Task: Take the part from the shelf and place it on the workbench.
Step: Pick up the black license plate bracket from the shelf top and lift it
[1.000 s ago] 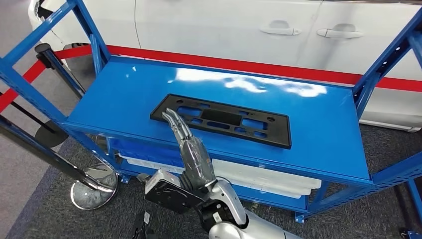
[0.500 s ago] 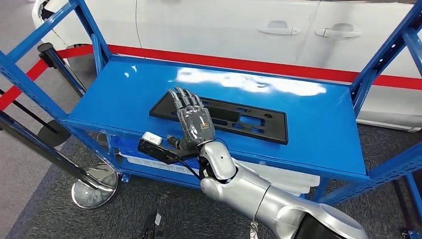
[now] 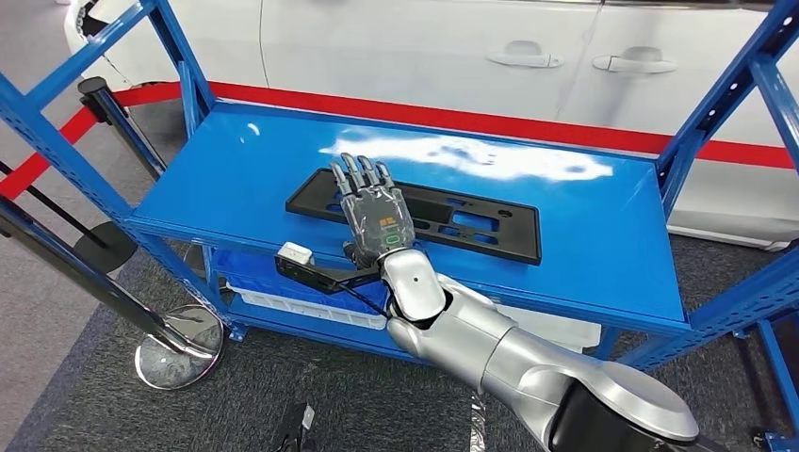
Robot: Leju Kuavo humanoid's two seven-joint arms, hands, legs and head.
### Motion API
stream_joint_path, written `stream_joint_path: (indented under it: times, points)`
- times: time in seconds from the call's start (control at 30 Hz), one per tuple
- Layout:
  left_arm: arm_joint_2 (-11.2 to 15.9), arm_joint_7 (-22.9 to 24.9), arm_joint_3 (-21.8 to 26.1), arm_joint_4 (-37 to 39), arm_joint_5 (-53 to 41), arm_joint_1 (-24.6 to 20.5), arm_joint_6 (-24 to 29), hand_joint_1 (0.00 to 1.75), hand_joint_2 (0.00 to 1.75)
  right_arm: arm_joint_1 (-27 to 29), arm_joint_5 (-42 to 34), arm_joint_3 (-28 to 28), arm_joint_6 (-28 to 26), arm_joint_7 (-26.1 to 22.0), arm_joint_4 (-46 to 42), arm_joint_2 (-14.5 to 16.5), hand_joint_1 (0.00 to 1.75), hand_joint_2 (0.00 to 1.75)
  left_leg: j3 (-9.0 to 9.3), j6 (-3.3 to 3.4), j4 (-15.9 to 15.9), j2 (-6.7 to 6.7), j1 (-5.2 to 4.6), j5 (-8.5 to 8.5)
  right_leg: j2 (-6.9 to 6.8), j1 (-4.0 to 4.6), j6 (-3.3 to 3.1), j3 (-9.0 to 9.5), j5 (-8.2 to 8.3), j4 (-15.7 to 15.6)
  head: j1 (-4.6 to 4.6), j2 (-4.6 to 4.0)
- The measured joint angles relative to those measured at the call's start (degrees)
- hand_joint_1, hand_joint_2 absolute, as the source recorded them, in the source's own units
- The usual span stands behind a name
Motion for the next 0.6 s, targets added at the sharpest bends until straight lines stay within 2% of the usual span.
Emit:
stream_joint_path:
  times: [0.07, 0.1, 0.13, 0.2, 0.23, 0.27, 0.3, 0.37, 0.43, 0.53, 0.6]
  points:
    - [-0.07, 0.04, -0.26, 0.0, 0.05, 0.03, 0.01, 0.0, 0.0, -0.38, 1.99, 0.58, 2.11, 1.04, 0.73, -0.15, 0.0, 1.75, 0.01, 0.73, -0.55, 0.11, 0.21, 0.61, -0.04, -0.04, 0.55, -0.34, -0.39, 0.37, 0.04, 0.0]
    - [-0.1, 0.04, -0.41, 0.0, 0.1, -0.02, 0.01, 0.0, 0.0, -0.69, 2.87, 0.92, 3.01, 1.44, 1.12, -0.26, 0.0, 1.75, 0.0, 1.14, -0.88, 0.21, 0.32, 0.94, -0.07, 0.0, 0.73, -0.94, -1.38, 1.63, 0.12, 0.0]
    - [-0.15, 0.03, -0.56, 0.0, 0.15, -0.08, 0.01, 0.0, 0.0, -0.98, 3.58, 1.28, 3.72, 1.77, 1.51, -0.38, 0.0, 1.75, -0.06, 1.48, -1.09, 0.32, 0.41, 1.2, -0.11, 0.04, 0.86, -1.99, -2.99, 4.02, 0.19, 0.0]
    - [-0.23, -0.06, -0.78, 0.0, 0.27, -0.11, 0.01, 0.0, 0.0, -1.28, 4.3, 1.96, 4.7, 2.36, 2.32, -0.72, 0.0, 1.75, -0.39, 1.89, -1.12, 0.44, 0.28, 1.45, -0.13, 0.12, 1.04, -4.81, -6.4, 10.82, 0.28, 0.0]
    - [-0.27, -0.09, -0.84, 0.0, 0.38, -0.07, 0.0, 0.0, 0.0, -1.2, 4.5, 2.18, 5.07, 2.6, 2.67, -0.93, 0.0, 1.75, -0.55, 1.98, -1.08, 0.48, 0.24, 1.53, -0.13, 0.12, 1.1, -5.79, -7.21, 13.36, 0.29, 0.0]
    - [-0.31, -0.12, -0.87, 0.0, 0.5, -0.01, -0.01, 0.0, 0.0, -1.09, 4.68, 2.32, 5.43, 2.83, 2.98, -1.16, 0.0, 1.75, -0.69, 2.02, -1.03, 0.48, 0.22, 1.58, -0.15, 0.11, 1.12, -5.87, -6.94, 14.02, 0.3, 0.0]
    - [-0.34, -0.13, -0.89, 0.0, 0.6, 0.04, -0.03, 0.0, 0.0, -1.03, 4.96, 2.41, 5.81, 3.02, 3.23, -1.36, 0.0, 1.75, -0.79, 2.02, -0.93, 0.47, 0.21, 1.61, -0.17, 0.09, 1.09, -4.95, -5.76, 12.59, 0.3, 0.0]
    - [-0.45, -0.13, -1.04, 0.01, 0.74, 0.05, -0.06, 0.0, 0.0, -1.18, 5.78, 2.68, 6.73, 3.48, 3.61, -1.62, 0.0, 1.75, -0.98, 1.88, -0.61, 0.46, 0.17, 1.57, -0.23, 0.09, 0.87, -1.18, -2.69, 5.78, 0.3, 0.0]
    - [-0.54, -0.13, -1.32, 0.01, 0.83, -0.03, -0.11, 0.0, 0.0, -1.41, 6.83, 3.13, 8.19, 4.12, 3.9, -1.77, 0.0, 1.75, -1.4, 1.42, -0.11, 0.47, -0.02, 1.57, -0.2, 0.21, 0.44, 1.34, -1.44, 0.74, 0.21, 0.0]
    - [-0.58, -0.14, -1.52, 0.01, 1.07, 0.09, -0.17, 0.0, 0.0, -1.39, 8.3, 3.9, 10.61, 5.68, 4.37, -2.2, 0.0, 1.75, -1.86, 0.48, -0.16, 0.49, -0.07, 1.91, -0.07, 0.38, -0.43, 1.51, -1.11, -0.47, 0.18, 0.0]
    - [-0.58, -0.2, -1.57, 0.02, 1.2, 0.12, -0.19, 0.0, 0.0, -1.6, 9.04, 4.23, 12.37, 6.86, 4.64, -2.51, 0.0, 1.75, -2.55, -0.07, 1.19, 0.47, 0.02, 0.71, -0.11, 0.19, -1.14, 1.58, -0.62, -1.01, 0.05, -0.01]
